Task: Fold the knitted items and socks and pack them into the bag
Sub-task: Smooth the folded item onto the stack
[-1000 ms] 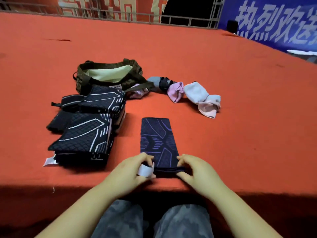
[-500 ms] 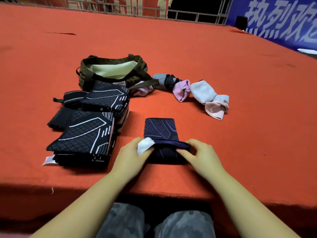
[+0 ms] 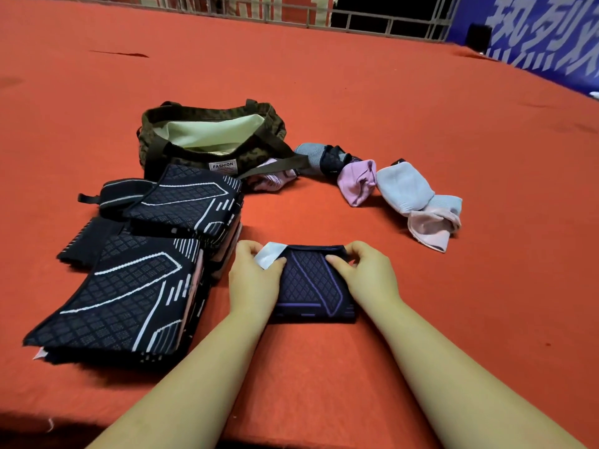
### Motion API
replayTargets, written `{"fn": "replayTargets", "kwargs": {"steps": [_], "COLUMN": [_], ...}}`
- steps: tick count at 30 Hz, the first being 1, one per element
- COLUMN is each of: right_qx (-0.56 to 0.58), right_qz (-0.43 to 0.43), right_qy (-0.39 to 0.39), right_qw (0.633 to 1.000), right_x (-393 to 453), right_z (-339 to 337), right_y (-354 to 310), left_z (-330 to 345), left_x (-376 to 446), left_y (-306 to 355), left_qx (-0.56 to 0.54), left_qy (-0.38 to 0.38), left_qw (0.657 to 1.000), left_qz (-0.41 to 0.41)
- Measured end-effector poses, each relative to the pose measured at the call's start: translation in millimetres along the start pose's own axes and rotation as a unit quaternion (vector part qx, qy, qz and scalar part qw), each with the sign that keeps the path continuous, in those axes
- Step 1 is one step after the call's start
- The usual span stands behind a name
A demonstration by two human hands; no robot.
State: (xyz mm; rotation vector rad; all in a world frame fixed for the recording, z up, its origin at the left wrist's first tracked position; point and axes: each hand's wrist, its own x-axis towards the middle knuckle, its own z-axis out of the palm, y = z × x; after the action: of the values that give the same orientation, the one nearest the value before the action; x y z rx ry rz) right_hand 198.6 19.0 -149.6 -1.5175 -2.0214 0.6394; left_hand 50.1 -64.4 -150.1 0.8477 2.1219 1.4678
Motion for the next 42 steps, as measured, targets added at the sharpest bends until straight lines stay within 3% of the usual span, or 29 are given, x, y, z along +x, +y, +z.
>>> {"fn": "replayTargets", "kwargs": {"steps": [8, 12, 15, 20, 25, 30, 33, 35, 38, 42], "right_qx": [-0.027, -0.053, -0.066, -0.115, -0.082, 0.069, 0.246, 0.316, 0.387, 0.436], "right_qz": [-0.013, -0.005, 0.01, 0.054, 0.051, 0.015, 0.016, 0.005, -0.004, -0.011], "right_qy": [0.01, 0.019, 0.01, -0.082, -0.123, -0.077, -0.096, -0.103, -0.1, -0.093], "right_qw": [1.0, 0.998, 0.998, 0.989, 0.988, 0.995, 0.964, 0.943, 0.916, 0.895], "right_x": [19, 24, 27, 44, 49, 31, 19, 8, -9, -32], "right_z": [20, 23, 24, 17, 9, 6, -8, -22, -40, -58], "right_y": [12, 14, 13, 6, -10, -13, -19, -23, -27, -36], "left_z": [15, 18, 16, 16, 19, 14, 7, -1, -16, -35], "left_x": [13, 21, 21, 25, 36, 33, 23, 13, -4, -26], "left_y": [-14, -18, -15, -9, 3, 5, 9, 18, 35, 51], "left_qx": [0.101, 0.215, 0.295, 0.304, 0.304, 0.207, 0.133, 0.011, -0.131, -0.179], "left_qy": [0.004, -0.056, -0.066, -0.079, -0.095, -0.115, -0.119, -0.128, -0.176, -0.238], "left_qw": [0.994, 0.97, 0.947, 0.945, 0.948, 0.97, 0.983, 0.991, 0.975, 0.954], "left_qz": [0.033, 0.103, 0.112, 0.09, -0.017, -0.055, -0.044, -0.046, -0.034, 0.016]}}
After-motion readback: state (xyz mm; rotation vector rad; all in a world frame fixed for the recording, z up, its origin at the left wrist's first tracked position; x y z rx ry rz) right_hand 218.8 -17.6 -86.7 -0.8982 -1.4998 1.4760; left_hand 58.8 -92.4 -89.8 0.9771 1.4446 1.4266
